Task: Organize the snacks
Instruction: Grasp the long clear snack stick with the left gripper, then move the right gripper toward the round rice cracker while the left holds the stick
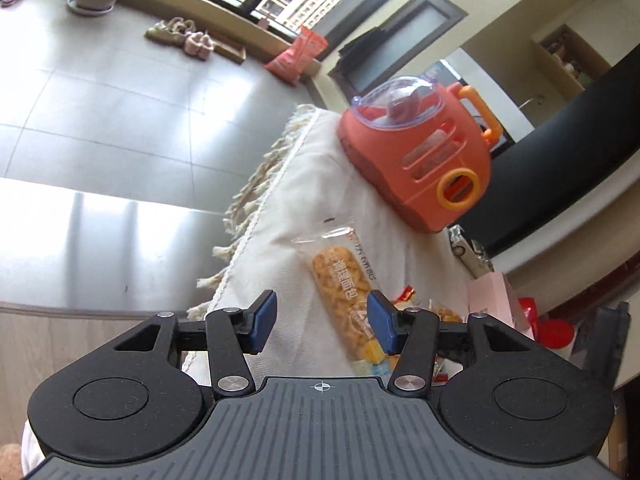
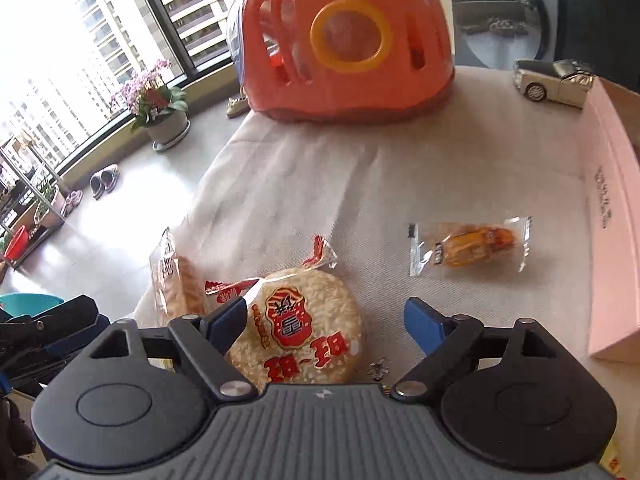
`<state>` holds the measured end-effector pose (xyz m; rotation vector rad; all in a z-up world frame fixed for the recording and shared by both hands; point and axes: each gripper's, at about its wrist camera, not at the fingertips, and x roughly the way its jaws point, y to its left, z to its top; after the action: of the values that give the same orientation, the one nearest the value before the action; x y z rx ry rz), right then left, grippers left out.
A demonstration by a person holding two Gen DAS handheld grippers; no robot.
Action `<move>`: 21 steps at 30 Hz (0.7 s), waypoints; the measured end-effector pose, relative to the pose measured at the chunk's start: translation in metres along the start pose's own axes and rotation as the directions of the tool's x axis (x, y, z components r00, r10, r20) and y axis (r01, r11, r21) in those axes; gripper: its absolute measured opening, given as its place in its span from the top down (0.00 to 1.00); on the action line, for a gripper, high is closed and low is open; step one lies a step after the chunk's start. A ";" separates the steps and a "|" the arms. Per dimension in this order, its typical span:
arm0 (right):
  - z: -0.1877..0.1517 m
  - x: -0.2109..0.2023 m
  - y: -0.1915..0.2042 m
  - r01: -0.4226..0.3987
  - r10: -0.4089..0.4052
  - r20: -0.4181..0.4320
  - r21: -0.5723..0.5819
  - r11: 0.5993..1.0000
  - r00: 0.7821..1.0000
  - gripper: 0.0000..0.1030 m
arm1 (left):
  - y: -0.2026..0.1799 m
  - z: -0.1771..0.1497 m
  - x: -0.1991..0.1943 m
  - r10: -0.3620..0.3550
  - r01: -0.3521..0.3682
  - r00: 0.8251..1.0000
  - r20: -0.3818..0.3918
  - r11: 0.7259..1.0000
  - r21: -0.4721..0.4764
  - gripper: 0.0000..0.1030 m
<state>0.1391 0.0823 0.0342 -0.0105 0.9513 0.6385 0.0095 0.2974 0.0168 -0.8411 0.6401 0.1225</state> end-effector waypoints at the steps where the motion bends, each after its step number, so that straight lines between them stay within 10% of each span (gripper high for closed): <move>1: -0.005 -0.004 0.004 -0.024 0.024 -0.009 -0.025 0.999 1.000 0.27 | 0.000 0.000 0.002 0.000 0.001 1.000 -0.009 1.000 0.010 0.46; 10: -0.064 -0.066 -0.017 -0.034 0.035 0.005 -0.055 0.998 0.999 0.38 | -0.060 -0.021 0.044 0.038 0.003 0.990 -0.138 0.958 0.286 0.54; 21: -0.076 -0.094 -0.037 0.145 -0.142 0.070 -0.034 0.989 0.987 0.38 | -0.081 -0.041 0.043 0.063 0.023 0.980 -0.187 0.904 0.427 0.62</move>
<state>0.0621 -0.0164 0.0510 -0.0907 0.8643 0.5213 0.0528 0.2072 0.0248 -0.4216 0.8257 -0.0843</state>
